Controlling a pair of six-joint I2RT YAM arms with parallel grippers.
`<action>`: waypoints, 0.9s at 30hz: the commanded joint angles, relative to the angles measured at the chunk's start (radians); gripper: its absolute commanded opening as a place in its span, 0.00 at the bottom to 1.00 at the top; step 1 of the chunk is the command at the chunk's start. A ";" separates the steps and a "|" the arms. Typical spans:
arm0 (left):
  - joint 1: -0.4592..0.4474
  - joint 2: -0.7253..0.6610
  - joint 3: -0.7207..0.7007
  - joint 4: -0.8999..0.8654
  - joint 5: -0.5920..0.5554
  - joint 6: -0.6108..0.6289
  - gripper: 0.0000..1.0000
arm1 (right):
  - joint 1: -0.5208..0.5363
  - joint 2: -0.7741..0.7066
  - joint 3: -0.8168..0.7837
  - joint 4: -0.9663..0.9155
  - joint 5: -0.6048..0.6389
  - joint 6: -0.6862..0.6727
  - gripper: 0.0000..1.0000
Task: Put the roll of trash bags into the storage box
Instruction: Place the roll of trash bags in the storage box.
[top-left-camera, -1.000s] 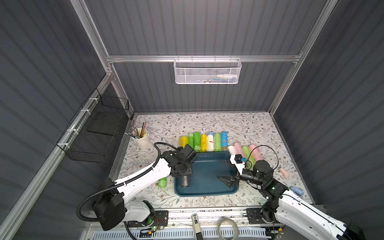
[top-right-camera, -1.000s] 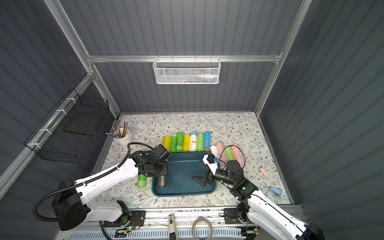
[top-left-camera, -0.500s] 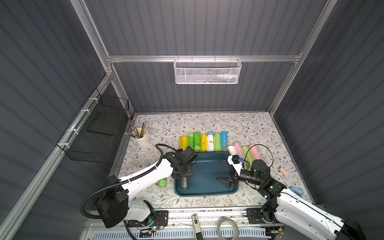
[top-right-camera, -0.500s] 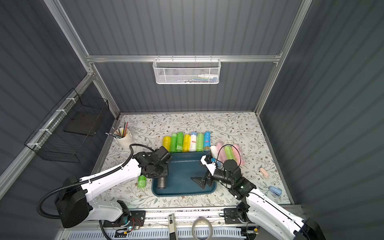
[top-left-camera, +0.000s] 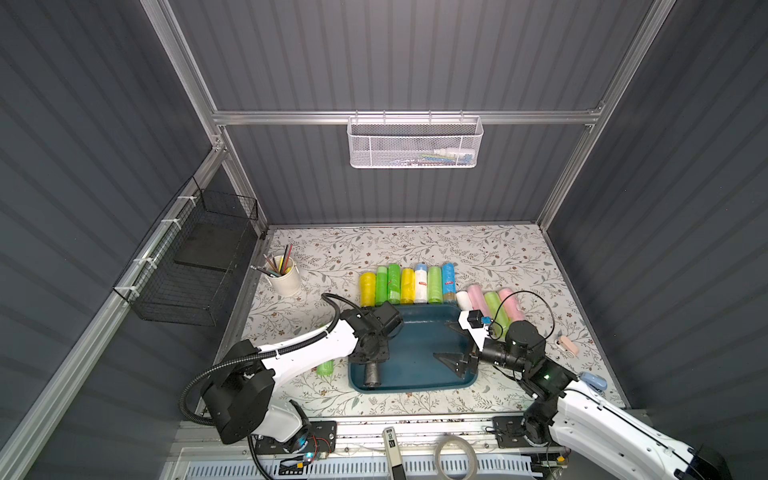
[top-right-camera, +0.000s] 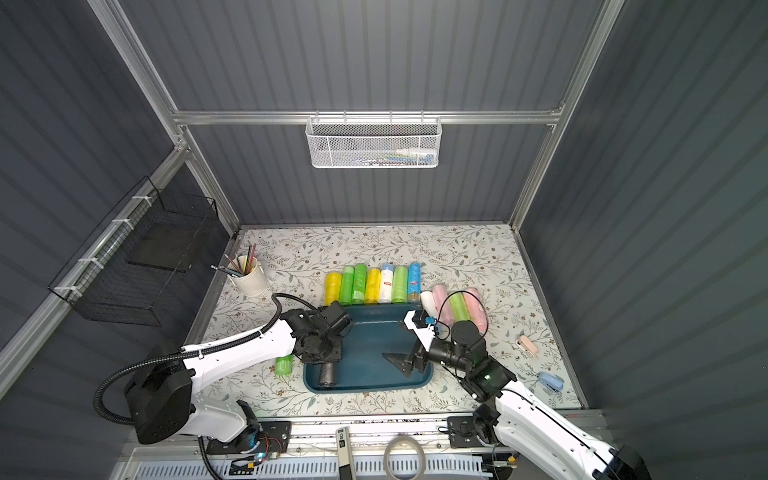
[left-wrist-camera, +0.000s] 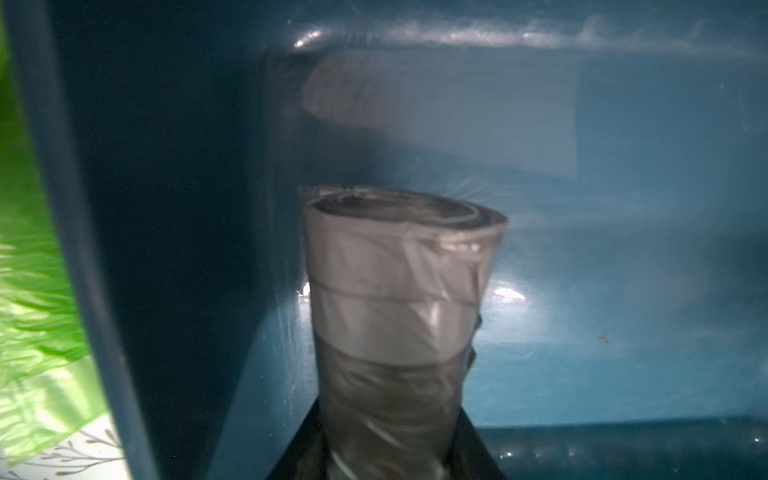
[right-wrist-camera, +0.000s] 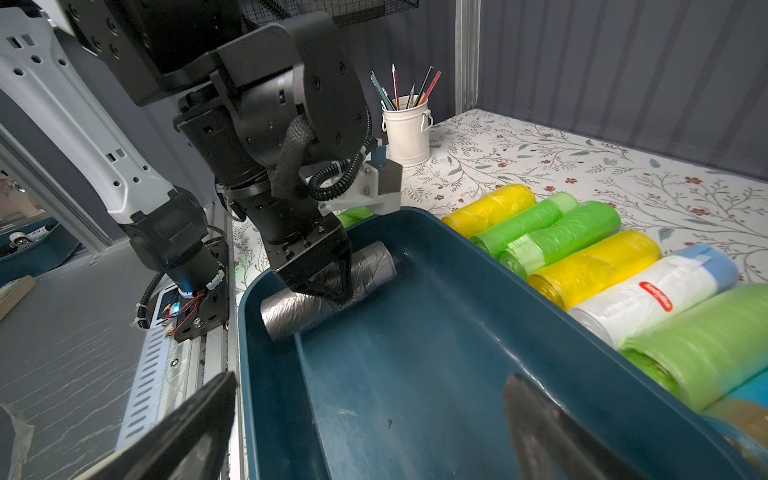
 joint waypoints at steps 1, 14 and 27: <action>-0.020 0.025 -0.003 -0.009 -0.031 -0.028 0.37 | 0.004 -0.003 0.015 0.005 0.005 -0.008 0.99; -0.029 0.042 -0.047 0.021 -0.116 -0.056 0.39 | 0.004 0.009 0.017 0.005 0.000 -0.005 0.99; -0.035 0.122 -0.081 0.071 -0.164 -0.081 0.41 | 0.003 0.014 0.018 0.004 0.003 -0.006 0.99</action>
